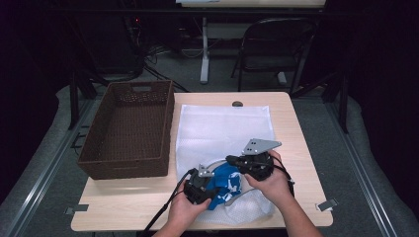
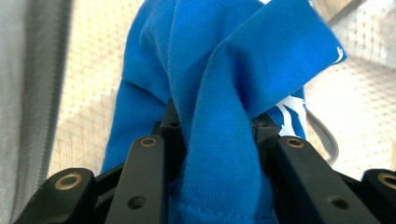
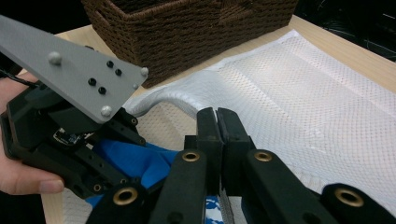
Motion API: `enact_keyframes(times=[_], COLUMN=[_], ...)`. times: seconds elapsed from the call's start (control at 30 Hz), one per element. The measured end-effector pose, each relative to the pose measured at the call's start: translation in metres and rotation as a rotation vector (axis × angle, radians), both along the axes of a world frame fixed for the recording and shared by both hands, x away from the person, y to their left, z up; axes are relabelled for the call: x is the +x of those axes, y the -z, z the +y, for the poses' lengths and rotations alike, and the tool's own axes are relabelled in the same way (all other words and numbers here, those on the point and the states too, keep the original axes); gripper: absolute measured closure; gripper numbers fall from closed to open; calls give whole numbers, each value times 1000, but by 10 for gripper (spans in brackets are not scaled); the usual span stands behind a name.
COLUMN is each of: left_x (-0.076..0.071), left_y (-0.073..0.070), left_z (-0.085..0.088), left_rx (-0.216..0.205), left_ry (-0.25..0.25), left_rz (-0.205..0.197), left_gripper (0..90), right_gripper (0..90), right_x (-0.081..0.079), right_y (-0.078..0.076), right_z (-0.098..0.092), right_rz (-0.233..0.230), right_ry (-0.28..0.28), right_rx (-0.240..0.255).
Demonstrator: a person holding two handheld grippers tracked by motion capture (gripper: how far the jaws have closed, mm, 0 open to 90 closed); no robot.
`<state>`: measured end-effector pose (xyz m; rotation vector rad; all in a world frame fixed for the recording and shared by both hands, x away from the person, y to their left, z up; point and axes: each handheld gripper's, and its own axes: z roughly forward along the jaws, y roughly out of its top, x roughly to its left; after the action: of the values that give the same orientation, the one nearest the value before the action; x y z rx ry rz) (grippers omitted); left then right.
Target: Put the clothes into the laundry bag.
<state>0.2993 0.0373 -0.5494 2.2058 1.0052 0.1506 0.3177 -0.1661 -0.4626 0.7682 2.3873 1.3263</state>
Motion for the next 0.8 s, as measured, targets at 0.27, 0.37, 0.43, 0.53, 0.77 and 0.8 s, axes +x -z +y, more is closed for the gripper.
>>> enact_keyframes(times=[0.27,0.37,0.43,0.53,0.77,0.8], left_x=[8,10,11,13,12,12], left_y=[-6,-3,1,5,10,9], left_z=[-9,-12,-12,-12,-11,-11], left_rx=[-15,-9,-2,5,-16,-19], left_ry=[-32,-40,-47,-43,-55,-53], left_rz=[-29,-33,-40,-34,-38,-43], left_gripper=[675,675,674,672,646,637], right_gripper=[888,888,888,888,888,888], right_x=[0,0,1,1,3,3], right_y=[0,1,2,3,6,7], right_z=[0,0,0,0,1,1], right_rz=[0,1,3,9,13,17], right_ry=[-1,0,0,3,3,6], right_rx=[0,-2,-2,-6,-14,-12])
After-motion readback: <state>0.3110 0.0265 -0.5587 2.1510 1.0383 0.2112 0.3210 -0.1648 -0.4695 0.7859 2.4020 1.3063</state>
